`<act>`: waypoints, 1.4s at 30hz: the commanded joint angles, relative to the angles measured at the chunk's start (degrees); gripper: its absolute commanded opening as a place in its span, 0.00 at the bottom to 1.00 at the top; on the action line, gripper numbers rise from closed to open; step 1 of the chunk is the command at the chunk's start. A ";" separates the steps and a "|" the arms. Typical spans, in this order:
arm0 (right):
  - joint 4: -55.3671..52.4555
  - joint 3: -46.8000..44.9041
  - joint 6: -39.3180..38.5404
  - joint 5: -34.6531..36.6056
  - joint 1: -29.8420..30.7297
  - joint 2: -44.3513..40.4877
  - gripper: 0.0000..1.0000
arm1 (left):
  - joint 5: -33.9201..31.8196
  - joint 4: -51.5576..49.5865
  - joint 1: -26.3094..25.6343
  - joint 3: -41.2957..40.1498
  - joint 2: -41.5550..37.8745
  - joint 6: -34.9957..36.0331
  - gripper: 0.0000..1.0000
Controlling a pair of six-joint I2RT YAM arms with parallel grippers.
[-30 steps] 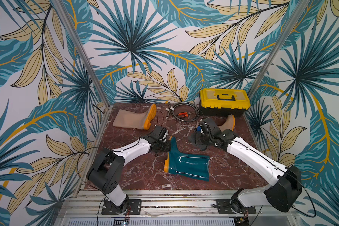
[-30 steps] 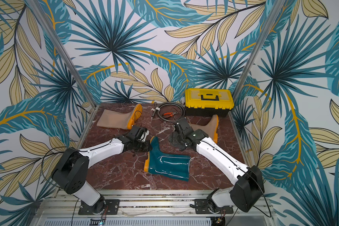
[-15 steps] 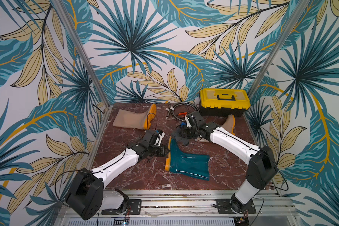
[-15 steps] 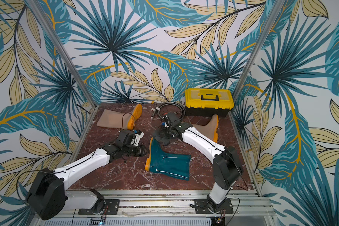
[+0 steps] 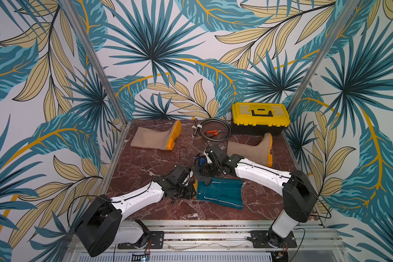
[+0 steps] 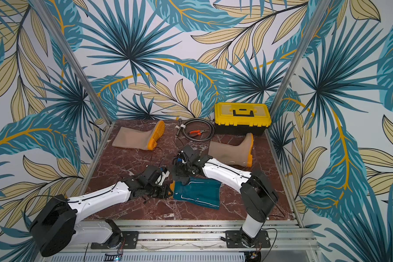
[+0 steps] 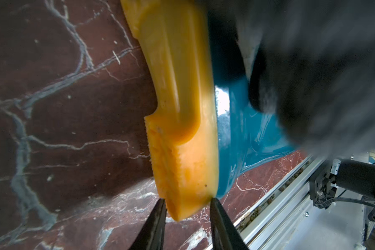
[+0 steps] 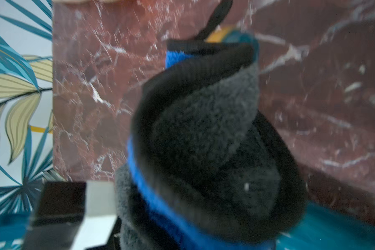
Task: Wipe the rubber boots with a cloth
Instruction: Move the rubber boot to the center of the board, then place the cleaning item at the center of the board.
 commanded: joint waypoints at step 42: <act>-29.13 -11.36 -7.29 18.35 -20.22 -28.15 0.00 | -11.60 -11.73 1.04 14.14 1.68 9.27 0.60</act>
